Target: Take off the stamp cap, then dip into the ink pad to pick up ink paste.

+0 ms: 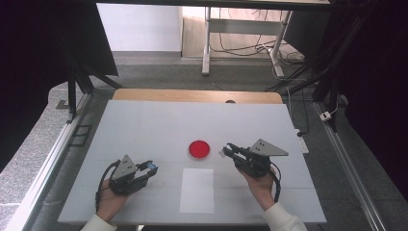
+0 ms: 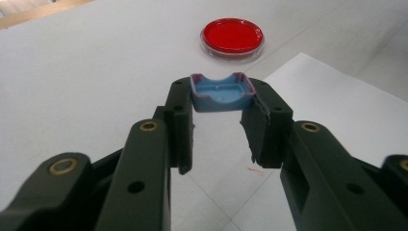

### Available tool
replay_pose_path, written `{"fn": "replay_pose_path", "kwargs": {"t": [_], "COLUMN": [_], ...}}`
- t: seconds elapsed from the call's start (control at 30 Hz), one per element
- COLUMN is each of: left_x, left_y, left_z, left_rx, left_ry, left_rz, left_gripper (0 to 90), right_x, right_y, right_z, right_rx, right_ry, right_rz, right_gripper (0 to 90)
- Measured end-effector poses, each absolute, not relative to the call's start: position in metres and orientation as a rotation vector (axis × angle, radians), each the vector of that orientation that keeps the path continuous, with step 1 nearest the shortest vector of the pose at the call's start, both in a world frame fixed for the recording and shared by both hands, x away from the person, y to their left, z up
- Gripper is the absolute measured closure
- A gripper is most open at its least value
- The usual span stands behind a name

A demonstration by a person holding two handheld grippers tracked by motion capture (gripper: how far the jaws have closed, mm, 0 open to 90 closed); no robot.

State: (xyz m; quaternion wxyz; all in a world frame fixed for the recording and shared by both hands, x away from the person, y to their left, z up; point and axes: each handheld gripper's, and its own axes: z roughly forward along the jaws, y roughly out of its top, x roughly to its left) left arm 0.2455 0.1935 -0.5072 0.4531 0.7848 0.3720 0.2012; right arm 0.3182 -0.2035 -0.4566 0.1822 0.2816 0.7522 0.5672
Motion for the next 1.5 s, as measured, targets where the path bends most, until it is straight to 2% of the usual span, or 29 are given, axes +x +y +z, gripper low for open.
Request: {"fn": "replay_pose_path", "kwargs": {"t": [0.63,1.5], "left_x": [0.248,0.250], "left_y": [0.194,0.192], "left_z": [-0.508,-0.509], "left_rx": [1.941,1.949], "left_ry": [0.920,0.910], "left_rz": [0.499,0.491], "left_gripper": [64.8,64.7], "right_x": [0.323,0.351], "right_y": [-0.197,-0.174], "right_z": [-0.454,-0.451], "right_rx": [0.785,0.790], "right_ry": [2.139,2.205], "right_rz": [1.602,1.556], "right_gripper": [74.7,74.7]}}
